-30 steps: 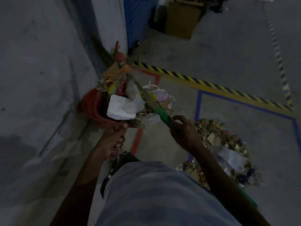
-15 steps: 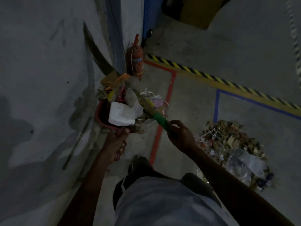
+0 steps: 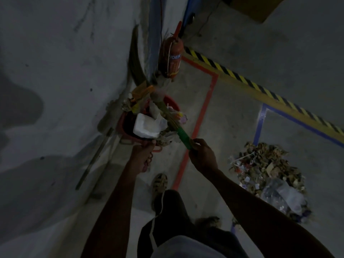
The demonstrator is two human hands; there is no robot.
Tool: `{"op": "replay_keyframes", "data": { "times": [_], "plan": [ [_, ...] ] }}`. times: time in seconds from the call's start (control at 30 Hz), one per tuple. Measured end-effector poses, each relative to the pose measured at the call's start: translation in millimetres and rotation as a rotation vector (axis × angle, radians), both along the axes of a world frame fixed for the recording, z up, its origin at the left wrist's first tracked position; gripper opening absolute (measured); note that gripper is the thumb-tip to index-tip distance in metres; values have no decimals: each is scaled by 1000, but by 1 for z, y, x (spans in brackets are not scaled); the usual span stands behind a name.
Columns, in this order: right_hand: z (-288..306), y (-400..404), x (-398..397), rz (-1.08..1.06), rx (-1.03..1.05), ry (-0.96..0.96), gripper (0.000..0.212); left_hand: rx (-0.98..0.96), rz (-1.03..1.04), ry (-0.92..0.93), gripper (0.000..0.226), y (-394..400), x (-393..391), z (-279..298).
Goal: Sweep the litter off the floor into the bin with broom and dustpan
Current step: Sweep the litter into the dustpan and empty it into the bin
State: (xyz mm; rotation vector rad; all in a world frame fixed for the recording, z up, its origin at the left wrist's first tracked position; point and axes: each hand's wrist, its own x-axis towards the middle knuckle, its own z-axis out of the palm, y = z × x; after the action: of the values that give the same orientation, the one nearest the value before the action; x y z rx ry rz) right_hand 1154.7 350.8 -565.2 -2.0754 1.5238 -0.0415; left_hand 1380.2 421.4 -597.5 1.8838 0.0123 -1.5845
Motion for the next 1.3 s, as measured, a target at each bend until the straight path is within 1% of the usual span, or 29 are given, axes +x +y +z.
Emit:
{"op": "replay_keyframes", "data": {
  "times": [0.1,0.27,0.4,0.47,0.57,0.67,0.73,0.87,1.0,1.13,1.3],
  "plan": [
    [-5,-7,11,-117,22,-5,38,26,-26,-3,41,-17,8,-14],
    [-9,-16,17,-150,21,9,37,59,-48,34,37,-44,21,-44],
    [-13,-18,8,-129,-10,37,37,132,-27,142,43,-60,28,-64],
    [-14,-17,2,-120,-29,34,39,157,-35,154,44,-68,29,-69],
    [-15,-15,-8,-132,-45,51,39,190,-49,177,39,-78,28,-74],
    [-14,-10,-16,-180,-59,40,39,180,-18,207,35,-82,23,-76],
    [-13,-6,-23,-200,-75,23,40,176,-15,202,37,-81,19,-74],
    [-11,2,-42,-244,-101,-40,39,168,-78,133,45,-68,11,-69],
    [-14,15,-60,-294,-81,-21,39,165,-25,112,43,-52,2,-68],
    [-18,26,-79,-338,-55,-10,42,175,-40,152,46,-49,-12,-65],
    [-24,33,-108,-383,-8,8,41,200,-84,153,47,-33,-41,-66]
  ]
}}
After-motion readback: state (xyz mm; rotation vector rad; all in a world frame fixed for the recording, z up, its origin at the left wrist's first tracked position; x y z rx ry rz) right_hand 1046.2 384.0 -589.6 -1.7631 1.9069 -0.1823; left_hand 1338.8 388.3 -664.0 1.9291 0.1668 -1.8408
